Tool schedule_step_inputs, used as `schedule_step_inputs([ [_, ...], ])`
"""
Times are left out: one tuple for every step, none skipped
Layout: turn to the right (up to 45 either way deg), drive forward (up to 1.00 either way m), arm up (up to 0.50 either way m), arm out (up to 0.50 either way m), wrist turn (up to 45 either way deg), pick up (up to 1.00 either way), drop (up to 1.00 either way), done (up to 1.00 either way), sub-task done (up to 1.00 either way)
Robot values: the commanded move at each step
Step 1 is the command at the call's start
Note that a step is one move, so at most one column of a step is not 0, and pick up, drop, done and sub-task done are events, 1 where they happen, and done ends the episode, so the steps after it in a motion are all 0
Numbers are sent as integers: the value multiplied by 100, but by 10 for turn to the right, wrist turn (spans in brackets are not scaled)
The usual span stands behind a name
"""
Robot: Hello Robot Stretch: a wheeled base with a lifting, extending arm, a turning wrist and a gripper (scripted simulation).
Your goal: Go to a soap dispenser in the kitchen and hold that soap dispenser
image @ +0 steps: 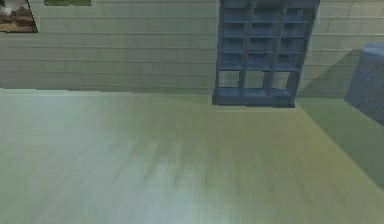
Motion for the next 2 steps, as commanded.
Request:
schedule_step_inputs([
  [0, 65, 0, 0, 0, 0, 0, 0, 0],
  [450, 0, 0, 0, 0, 0, 0, 0, 0],
])
